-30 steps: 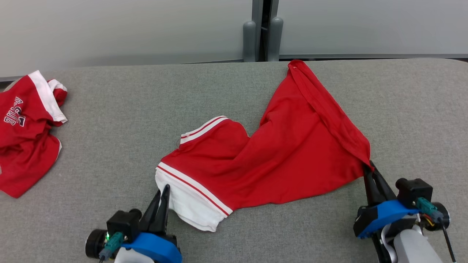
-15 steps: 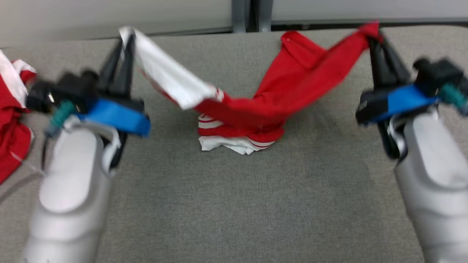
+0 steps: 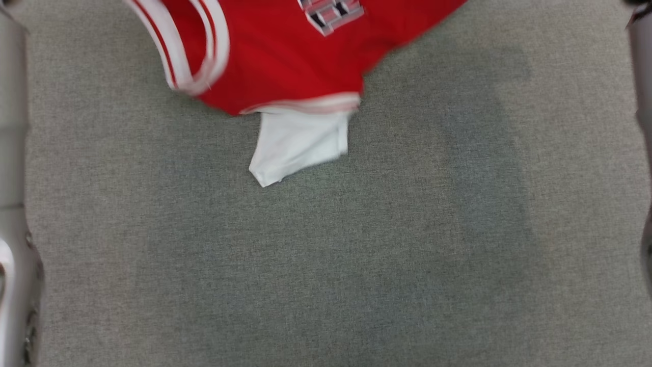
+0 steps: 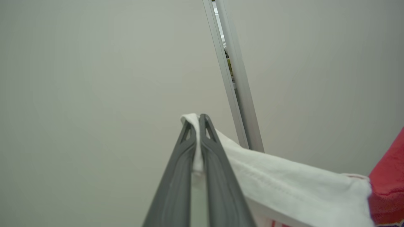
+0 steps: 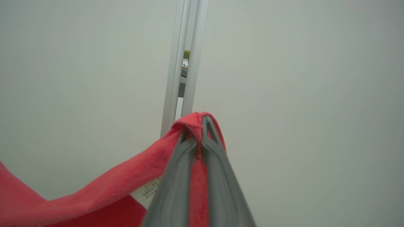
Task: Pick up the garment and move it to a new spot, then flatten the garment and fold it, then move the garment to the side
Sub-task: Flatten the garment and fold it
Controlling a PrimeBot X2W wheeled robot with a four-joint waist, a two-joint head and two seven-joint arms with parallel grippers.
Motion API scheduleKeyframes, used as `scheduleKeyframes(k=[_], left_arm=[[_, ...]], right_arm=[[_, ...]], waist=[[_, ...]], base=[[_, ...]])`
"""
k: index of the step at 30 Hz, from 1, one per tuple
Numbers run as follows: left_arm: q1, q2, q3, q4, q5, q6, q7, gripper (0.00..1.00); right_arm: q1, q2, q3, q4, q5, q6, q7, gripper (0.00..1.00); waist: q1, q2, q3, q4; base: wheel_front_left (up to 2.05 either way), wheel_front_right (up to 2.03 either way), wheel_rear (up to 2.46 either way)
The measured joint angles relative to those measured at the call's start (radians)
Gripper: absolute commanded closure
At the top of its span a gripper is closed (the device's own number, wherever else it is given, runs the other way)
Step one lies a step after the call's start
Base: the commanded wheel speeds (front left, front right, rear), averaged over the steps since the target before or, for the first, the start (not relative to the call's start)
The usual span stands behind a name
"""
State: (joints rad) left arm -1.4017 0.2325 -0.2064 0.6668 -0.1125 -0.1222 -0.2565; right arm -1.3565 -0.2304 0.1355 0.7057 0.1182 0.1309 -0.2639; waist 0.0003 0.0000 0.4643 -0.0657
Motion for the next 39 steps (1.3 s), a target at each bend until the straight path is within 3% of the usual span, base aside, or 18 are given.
scheduleKeyframes(k=[9,17,25,39], left_arm=[[-0.262,-0.012,-0.047,0.085,0.016,-0.004,-0.002,1.0],[-0.249,-0.015,-0.063,0.065,-0.017,-0.005,-0.005,1.0],[0.038,-0.018,-0.026,-0.094,-0.051,0.017,-0.006,1.0],[0.814,-0.037,0.05,-0.453,-0.079,0.111,-0.006,1.0]], right_arm=[[-0.222,-0.029,-0.012,0.121,0.009,0.0,0.0,1.0],[-0.192,-0.047,-0.009,0.138,0.033,0.0,0.0,1.0],[0.025,-0.037,-0.041,0.044,0.072,0.0,0.0,1.0],[0.681,0.003,-0.093,-0.236,0.114,0.0,0.0,1.0]], waist=[[-0.0001,0.0,-0.008,0.002],[-0.0001,0.0,0.015,0.016],[-0.0001,0.0,0.04,0.036],[-0.0005,0.0,-0.083,0.041]], base=[[0.0,0.0,0.0],[0.0,0.0,0.0],[0.0,0.0,0.0],[0.0,0.0,0.0]])
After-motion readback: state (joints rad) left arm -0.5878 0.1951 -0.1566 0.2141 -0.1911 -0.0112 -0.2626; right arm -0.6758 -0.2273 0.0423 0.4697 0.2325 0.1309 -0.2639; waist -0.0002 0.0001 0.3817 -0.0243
